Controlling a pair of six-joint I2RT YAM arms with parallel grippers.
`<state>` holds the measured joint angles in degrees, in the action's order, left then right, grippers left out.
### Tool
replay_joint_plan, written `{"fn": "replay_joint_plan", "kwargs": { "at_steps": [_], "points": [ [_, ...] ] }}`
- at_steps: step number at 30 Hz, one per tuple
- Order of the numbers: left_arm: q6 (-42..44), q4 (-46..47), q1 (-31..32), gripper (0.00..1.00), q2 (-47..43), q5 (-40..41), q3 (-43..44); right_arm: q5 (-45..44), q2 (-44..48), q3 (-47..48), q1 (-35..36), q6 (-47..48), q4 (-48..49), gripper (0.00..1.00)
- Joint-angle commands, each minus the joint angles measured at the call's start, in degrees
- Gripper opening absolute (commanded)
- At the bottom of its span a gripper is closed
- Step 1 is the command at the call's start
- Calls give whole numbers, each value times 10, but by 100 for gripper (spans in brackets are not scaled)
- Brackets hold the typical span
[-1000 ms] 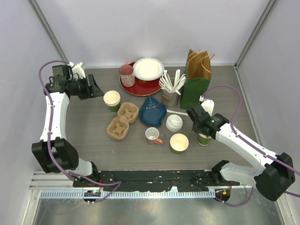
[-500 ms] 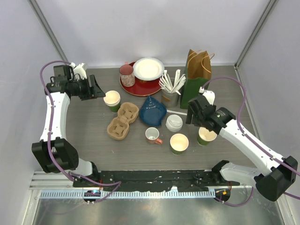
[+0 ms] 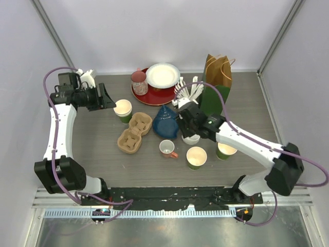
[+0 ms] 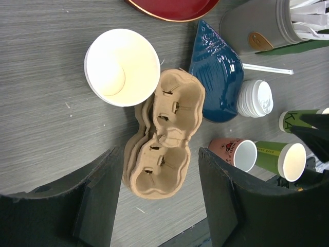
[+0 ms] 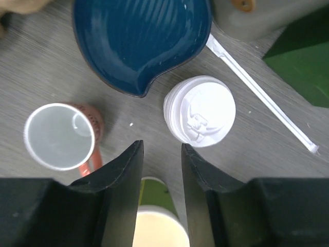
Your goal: Pack the takeout coffee
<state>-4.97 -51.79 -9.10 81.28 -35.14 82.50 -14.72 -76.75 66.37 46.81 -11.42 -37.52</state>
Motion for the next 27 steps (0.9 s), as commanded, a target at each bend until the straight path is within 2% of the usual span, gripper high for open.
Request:
{"fn": "replay_joint_plan", "kwargs": {
  "at_steps": [1, 3, 12, 17, 27],
  "points": [
    [20, -5, 1, 63, -29, 4, -2, 13, -47, -11, -4, 81, 71, 41],
    [24, -9, 1, 64, -30, 7, -1, 18, -65, -12, -16, 89, 89, 38],
    [28, -13, 1, 64, -20, 16, 13, 67, -128, -34, -65, 90, 124, 41],
    [26, -12, 1, 64, -12, 16, 17, 88, -140, -42, -68, 93, 143, 40],
    [26, -13, 1, 63, -14, 12, 20, 76, -152, -61, -73, 84, 146, 36]
  ]
}}
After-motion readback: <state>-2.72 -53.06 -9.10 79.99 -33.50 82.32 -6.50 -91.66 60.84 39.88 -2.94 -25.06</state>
